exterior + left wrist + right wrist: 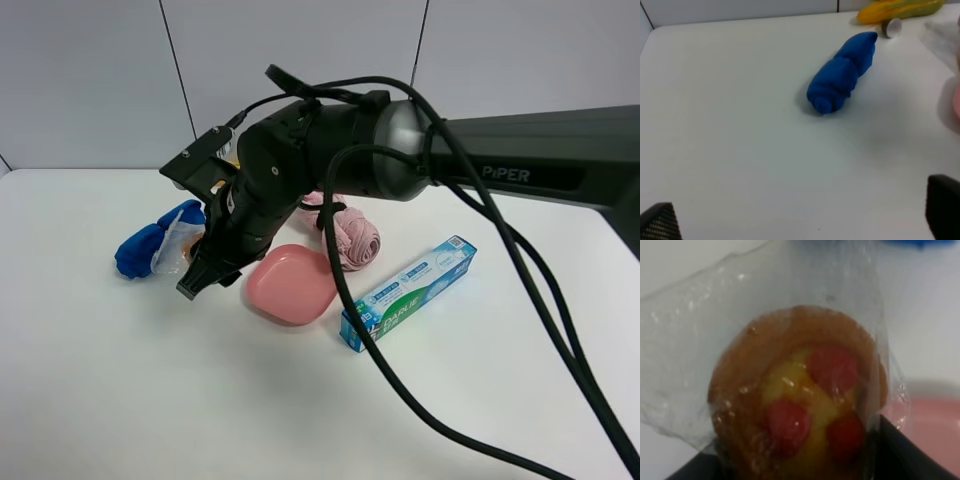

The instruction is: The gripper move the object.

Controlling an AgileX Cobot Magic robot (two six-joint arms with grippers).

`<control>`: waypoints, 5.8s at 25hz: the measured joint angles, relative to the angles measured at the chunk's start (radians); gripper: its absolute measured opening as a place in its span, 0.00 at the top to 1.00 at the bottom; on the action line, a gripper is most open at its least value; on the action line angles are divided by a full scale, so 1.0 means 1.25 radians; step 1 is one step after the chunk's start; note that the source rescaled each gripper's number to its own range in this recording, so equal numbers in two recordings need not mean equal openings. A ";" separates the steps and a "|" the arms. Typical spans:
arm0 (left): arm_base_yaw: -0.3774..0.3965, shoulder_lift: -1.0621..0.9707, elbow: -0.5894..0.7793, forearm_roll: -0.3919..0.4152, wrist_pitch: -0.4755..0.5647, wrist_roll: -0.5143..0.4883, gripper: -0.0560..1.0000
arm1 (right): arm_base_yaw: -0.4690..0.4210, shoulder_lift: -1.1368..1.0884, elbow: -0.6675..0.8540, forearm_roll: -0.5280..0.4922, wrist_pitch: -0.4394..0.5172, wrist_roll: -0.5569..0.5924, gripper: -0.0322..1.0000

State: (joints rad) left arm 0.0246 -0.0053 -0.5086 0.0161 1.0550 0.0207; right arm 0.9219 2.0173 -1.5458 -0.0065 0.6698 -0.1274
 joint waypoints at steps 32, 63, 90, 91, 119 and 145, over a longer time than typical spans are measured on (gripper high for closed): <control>0.000 0.000 0.000 0.000 0.000 0.000 0.00 | -0.109 0.138 0.000 -0.203 0.065 0.332 0.97; 0.000 0.000 0.000 0.000 0.000 0.000 0.00 | -0.111 0.138 0.000 -0.110 0.016 0.272 0.24; 0.000 0.000 0.000 0.000 0.000 0.000 0.00 | -0.111 0.138 0.000 0.024 0.018 0.272 0.15; 0.000 0.000 0.000 0.000 0.000 0.000 0.00 | -0.111 0.138 0.000 0.026 0.018 0.272 0.15; 0.000 0.000 0.000 0.000 0.000 0.000 0.00 | -0.111 -0.361 0.000 -0.277 0.108 0.230 0.00; 0.000 0.000 0.000 0.000 0.000 0.000 0.00 | -0.749 -0.571 0.000 -0.136 0.425 -0.007 0.11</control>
State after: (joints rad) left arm 0.0246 -0.0053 -0.5086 0.0161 1.0550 0.0208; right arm -0.0148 1.3035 -1.5458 -0.1771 1.2009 -0.1365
